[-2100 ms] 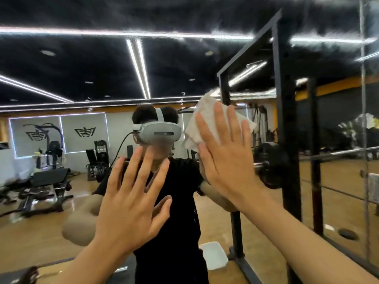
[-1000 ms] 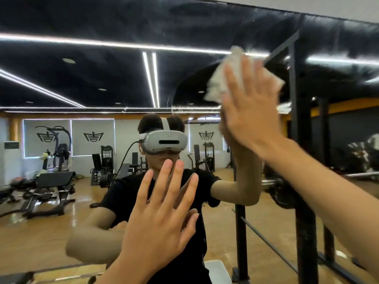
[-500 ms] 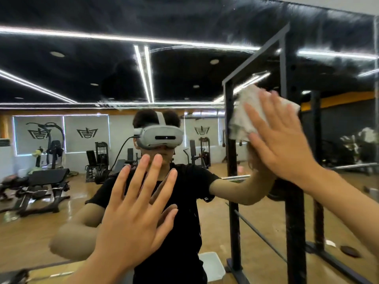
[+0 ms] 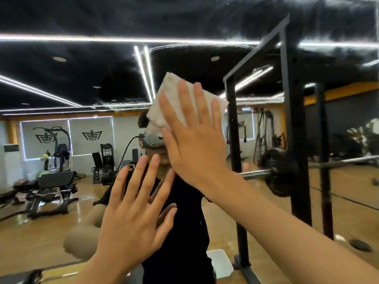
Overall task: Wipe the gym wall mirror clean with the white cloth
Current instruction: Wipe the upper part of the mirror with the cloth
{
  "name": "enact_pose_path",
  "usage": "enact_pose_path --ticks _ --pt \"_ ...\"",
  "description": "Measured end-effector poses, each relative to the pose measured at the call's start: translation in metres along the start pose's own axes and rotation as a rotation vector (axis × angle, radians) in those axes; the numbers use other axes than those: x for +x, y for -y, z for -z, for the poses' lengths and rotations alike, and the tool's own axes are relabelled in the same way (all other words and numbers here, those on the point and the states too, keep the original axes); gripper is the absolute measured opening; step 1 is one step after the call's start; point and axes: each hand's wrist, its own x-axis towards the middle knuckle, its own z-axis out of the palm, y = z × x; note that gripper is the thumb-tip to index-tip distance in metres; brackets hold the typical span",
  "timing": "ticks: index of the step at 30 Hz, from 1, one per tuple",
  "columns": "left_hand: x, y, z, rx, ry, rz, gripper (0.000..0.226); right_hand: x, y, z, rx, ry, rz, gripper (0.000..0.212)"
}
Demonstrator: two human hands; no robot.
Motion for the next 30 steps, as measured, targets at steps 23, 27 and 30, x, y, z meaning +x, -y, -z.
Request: enact_pose_path --ticks 23,27,30 --pt "0.002 0.000 0.003 -0.004 -0.009 0.013 0.075 -0.081 0.012 -0.009 0.056 0.038 -0.119 0.061" --pt "0.002 -0.001 0.004 -0.021 -0.018 0.014 0.077 -0.108 -0.039 -0.004 -0.012 0.097 0.137 0.062" --pt "0.003 -0.002 0.004 -0.016 -0.023 0.013 0.078 -0.137 -0.112 0.009 -0.075 0.114 0.055 0.062"
